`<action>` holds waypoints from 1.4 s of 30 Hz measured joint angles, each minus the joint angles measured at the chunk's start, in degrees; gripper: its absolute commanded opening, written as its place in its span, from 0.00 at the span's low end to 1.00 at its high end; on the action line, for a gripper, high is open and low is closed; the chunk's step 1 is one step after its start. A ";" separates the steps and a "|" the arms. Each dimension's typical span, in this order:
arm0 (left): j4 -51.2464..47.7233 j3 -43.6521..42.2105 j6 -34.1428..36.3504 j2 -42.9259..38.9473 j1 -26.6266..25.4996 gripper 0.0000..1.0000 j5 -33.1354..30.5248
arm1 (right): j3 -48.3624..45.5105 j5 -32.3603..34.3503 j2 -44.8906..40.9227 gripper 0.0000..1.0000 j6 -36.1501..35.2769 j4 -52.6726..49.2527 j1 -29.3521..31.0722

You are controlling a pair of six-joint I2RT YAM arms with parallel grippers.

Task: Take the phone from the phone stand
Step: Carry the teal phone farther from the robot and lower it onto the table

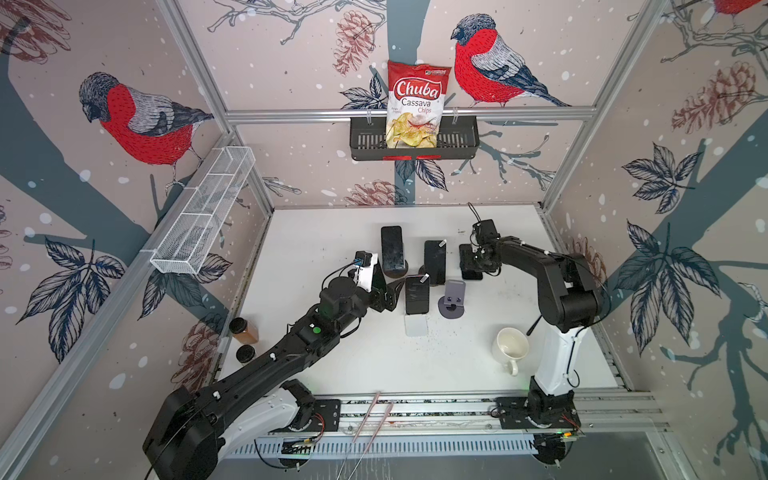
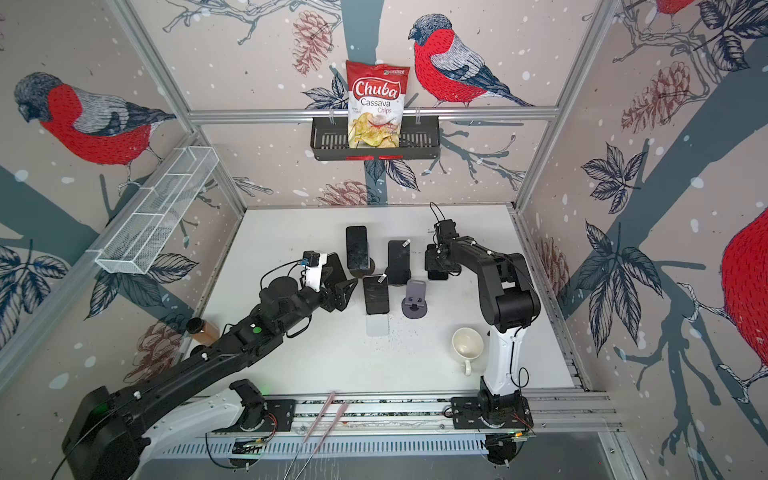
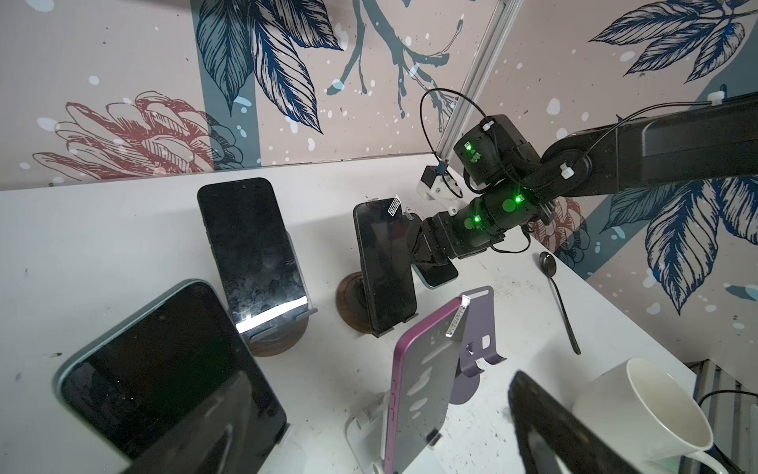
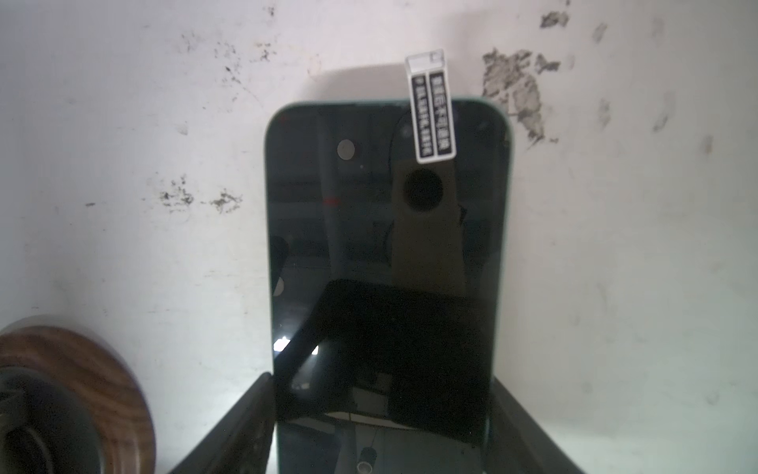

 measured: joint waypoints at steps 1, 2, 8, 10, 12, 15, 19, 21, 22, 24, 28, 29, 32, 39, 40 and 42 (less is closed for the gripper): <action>0.00 0.00 0.00 -0.09 0.00 0.97 -0.04 | 0.04 0.09 0.09 0.68 0.00 0.24 0.00; 0.00 -0.09 0.00 -0.20 0.00 0.97 -0.15 | 0.15 0.13 0.22 0.68 0.00 0.35 0.00; -0.20 -0.72 -0.02 -1.03 0.00 0.97 -0.17 | 0.35 0.42 0.52 0.70 -0.02 0.68 0.13; -0.20 -0.94 -0.02 -1.36 0.00 0.97 -0.20 | 0.42 0.50 0.55 0.70 -0.04 0.66 0.15; -0.22 -1.14 -0.02 -1.57 0.00 0.97 -0.24 | 0.42 0.76 0.55 0.71 -0.04 0.66 0.33; -0.22 -1.16 -0.02 -1.86 0.00 0.97 -0.33 | 0.39 1.51 0.55 0.72 -0.04 0.66 0.76; -0.22 -1.25 -0.04 -2.01 0.00 0.97 -0.35 | 0.39 2.54 0.55 0.72 -0.07 0.46 1.68; -0.22 -1.27 -0.04 -2.05 0.00 0.97 -0.35 | 0.39 2.95 0.57 0.73 -0.04 0.33 1.99; -0.22 -1.27 -0.07 -2.12 0.00 0.97 -0.35 | 0.39 3.19 0.59 0.72 -0.04 0.28 2.12; -0.22 -1.27 -0.11 -2.25 0.00 0.97 -0.35 | 0.39 3.52 0.61 0.73 -0.02 0.26 2.25; -0.22 -1.27 -0.11 -2.54 0.00 0.97 -0.35 | 0.46 4.46 0.66 0.74 0.00 0.17 2.56; -0.22 -1.29 -0.11 -2.62 0.00 0.97 -0.35 | 0.55 4.87 0.72 0.74 0.00 0.09 2.69; -0.24 -1.38 -0.11 -2.71 0.00 0.97 -0.35 | 0.74 5.57 0.85 0.75 0.00 -0.15 2.97; -0.24 -1.44 -0.09 -3.21 0.00 0.97 -0.35 | 0.96 6.75 1.29 0.76 -0.02 -0.24 3.37; -0.24 -1.46 -0.09 -3.30 0.00 0.97 -0.35 | 0.98 6.78 1.31 0.77 -0.02 -0.22 3.37; -0.24 -1.46 -0.07 -3.43 0.00 0.97 -0.35 | 1.07 6.80 1.40 0.77 -0.02 -0.28 3.37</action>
